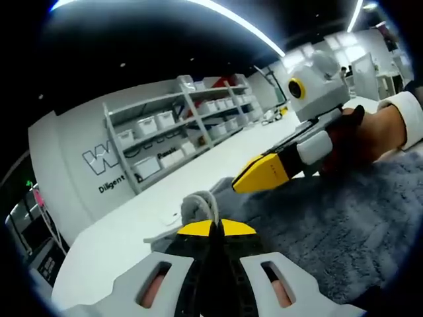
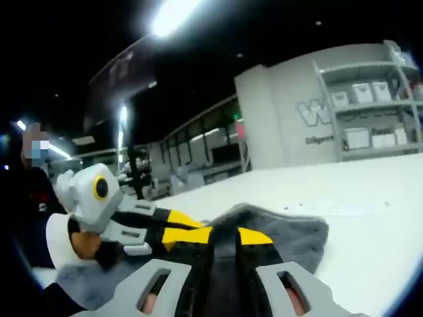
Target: Open the folded towel by lifting each exposed corner and separating the folded layers until the towel lies flat within the target outline without major curled edges
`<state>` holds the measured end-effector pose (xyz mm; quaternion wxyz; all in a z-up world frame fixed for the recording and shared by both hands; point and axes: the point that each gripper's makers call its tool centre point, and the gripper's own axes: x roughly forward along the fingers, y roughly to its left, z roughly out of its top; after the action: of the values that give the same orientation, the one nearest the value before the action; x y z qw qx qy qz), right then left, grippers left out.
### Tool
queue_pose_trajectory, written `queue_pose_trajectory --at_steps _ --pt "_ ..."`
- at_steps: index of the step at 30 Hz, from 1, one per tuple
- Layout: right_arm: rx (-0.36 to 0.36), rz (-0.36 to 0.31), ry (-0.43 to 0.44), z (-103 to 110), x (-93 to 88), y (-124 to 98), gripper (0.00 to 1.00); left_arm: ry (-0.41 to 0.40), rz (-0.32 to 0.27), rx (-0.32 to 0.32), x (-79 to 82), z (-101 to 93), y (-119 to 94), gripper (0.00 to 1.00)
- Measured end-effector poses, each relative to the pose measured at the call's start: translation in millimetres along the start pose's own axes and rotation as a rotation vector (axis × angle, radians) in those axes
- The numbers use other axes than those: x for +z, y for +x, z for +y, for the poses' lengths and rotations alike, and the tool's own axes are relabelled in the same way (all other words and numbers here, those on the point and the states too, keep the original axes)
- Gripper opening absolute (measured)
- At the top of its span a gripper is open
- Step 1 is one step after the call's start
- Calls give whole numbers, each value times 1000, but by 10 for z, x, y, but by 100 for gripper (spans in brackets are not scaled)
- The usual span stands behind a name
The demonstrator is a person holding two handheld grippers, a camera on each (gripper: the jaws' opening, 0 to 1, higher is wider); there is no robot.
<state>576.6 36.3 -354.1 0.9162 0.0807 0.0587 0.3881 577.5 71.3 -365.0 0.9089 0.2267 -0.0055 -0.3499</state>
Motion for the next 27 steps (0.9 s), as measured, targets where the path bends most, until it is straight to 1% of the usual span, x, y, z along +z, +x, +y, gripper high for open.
queue_pose_trajectory --at_steps 4,7,9,11,14,16,19,22,24,25,27 --pt "16 -24 70 46 42 -41 8 8 -4 -12 27 -55 -2 2" --pt "16 -28 99 63 41 -55 10 41 -25 -38 73 -133 -8 2" --pt "27 -27 118 92 37 -60 11 50 -30 -45 101 -176 -13 2" --pt "24 -20 131 100 23 -63 12 49 -42 -67 137 -235 -15 2" --pt "38 -13 159 96 17 -41 11 98 -55 -88 174 -327 -16 2" --pt "34 -13 167 68 25 -43 11 107 -62 -103 195 -378 -16 2" --pt "40 -14 190 51 26 -48 10 121 -61 -110 200 -406 -11 2" --pt "51 -16 235 37 26 -44 9 131 -63 -116 206 -423 -17 2" --pt "51 -14 242 3 35 -30 9 131 -63 -117 206 -428 -18 2" --pt "49 -10 245 -12 33 -26 7 137 -61 -117 205 -429 -17 2" --pt "52 16 249 -5 -5 -38 0 145 -55 -119 191 -435 -12 2"
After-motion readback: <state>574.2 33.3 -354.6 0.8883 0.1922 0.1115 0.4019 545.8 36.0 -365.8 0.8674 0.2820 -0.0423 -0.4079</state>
